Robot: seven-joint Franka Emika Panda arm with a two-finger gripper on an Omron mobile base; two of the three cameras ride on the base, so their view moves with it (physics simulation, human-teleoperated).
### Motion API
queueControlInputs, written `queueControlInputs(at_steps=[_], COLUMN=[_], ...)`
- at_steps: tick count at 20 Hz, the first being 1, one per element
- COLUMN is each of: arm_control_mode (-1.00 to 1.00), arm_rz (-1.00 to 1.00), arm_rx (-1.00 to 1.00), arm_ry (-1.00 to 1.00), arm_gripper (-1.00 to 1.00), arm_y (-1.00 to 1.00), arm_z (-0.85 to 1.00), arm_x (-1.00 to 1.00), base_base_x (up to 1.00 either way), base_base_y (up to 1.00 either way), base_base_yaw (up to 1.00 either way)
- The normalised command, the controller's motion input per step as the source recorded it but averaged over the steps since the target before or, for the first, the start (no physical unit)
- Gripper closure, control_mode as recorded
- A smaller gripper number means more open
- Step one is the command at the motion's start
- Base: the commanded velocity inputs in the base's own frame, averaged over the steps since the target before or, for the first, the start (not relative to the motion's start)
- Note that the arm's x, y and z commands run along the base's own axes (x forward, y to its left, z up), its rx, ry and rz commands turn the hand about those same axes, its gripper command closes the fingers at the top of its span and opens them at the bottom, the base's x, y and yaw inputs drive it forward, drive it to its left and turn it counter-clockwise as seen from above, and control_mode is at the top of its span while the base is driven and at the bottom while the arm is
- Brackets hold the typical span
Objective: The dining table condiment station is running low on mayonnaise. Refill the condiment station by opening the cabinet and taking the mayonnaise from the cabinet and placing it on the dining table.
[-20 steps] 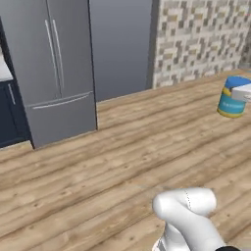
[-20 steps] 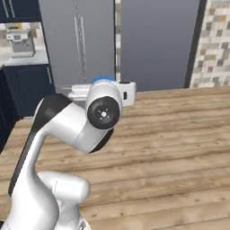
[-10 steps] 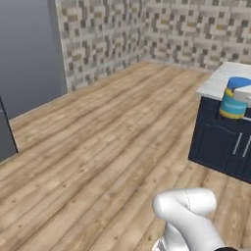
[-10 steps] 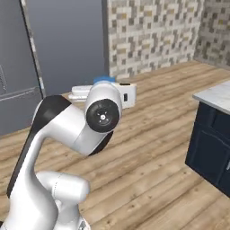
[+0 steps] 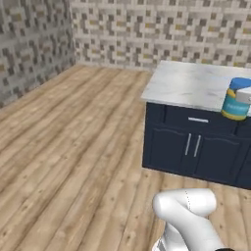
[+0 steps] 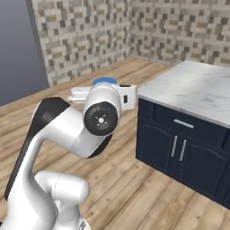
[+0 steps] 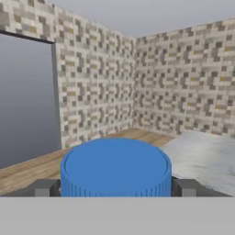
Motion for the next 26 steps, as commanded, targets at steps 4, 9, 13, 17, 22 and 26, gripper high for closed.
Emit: queueControlInputs(at_steps=[4,9,13,17,22,26], arm_control_mode=[1.00,1.00,1.00,1.00,1.00,1.00], arm_rz=[0.00,0.00,0.00,0.00,0.00,0.00], arm_rx=[0.00,0.00,0.00,0.00,0.00,0.00], arm_ry=[0.00,0.00,0.00,0.00,0.00,0.00], arm_gripper=[1.00,1.00,1.00,1.00,1.00,1.00], arm_y=[0.00,0.00,0.00,0.00,0.00,0.00], arm_z=[0.00,0.00,0.00,0.00,0.00,0.00], arm_x=[0.00,0.00,0.00,0.00,0.00,0.00], base_base_x=[0.70,0.47,0.36,0.20,0.11,0.14], base_base_y=[-0.61,-0.69,-0.16,-0.08,0.26,0.73], base_base_yaw=[-0.38,-0.37,-0.55,-0.70,-0.86,-0.69])
